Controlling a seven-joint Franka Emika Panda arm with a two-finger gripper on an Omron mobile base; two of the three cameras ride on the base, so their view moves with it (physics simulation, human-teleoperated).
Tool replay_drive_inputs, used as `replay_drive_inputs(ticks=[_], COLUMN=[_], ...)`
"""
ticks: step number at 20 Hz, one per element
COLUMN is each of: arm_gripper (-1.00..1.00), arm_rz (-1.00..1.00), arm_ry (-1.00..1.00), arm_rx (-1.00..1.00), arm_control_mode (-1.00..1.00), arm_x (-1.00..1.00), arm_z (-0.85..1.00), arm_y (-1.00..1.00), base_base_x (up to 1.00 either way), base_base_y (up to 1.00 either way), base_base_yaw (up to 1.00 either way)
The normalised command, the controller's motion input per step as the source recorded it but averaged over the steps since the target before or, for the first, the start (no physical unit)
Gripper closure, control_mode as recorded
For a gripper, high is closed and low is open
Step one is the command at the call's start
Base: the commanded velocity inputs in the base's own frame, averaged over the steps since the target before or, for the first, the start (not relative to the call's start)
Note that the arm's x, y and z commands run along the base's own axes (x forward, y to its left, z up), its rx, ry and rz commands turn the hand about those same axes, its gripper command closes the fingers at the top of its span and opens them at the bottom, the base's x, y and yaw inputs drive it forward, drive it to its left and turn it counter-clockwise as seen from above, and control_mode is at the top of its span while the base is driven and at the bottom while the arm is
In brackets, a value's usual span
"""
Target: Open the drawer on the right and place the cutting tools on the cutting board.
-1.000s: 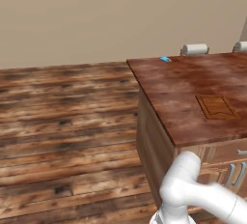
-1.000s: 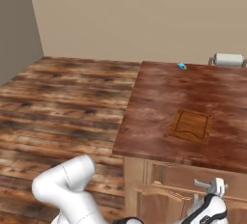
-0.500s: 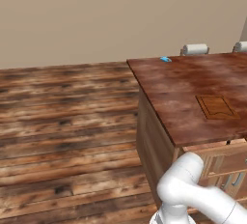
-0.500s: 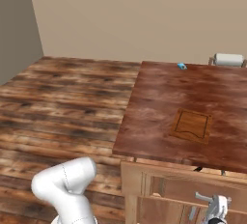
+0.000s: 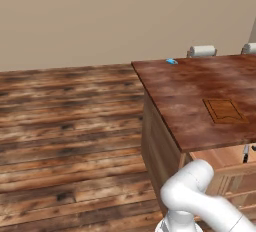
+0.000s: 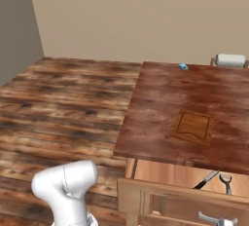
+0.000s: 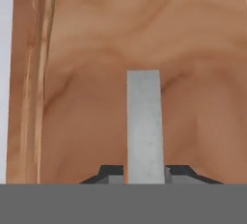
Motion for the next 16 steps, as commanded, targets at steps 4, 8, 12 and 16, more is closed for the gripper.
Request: replay_drive_inputs(ticks=[4, 8, 12, 16], arm_gripper=[1.00, 1.00, 1.00, -1.00], arm_rz=[0.00, 0.00, 0.00, 0.00], arm_ry=[0.00, 0.00, 0.00, 0.00], arm_rx=[-0.13, -0.14, -0.13, -0.15], arm_control_mode=[-1.00, -1.00, -1.00, -1.00], arm_x=[-1.00, -1.00, -1.00, -0.91], arm_z=[0.00, 0.00, 0.00, 0.00], arm_y=[-0.55, -0.55, -0.49, -0.20], base_base_x=[0.00, 0.00, 0.00, 0.00], base_base_y=[0.00, 0.00, 0.00, 0.00], base_base_yaw=[0.00, 0.00, 0.00, 0.00])
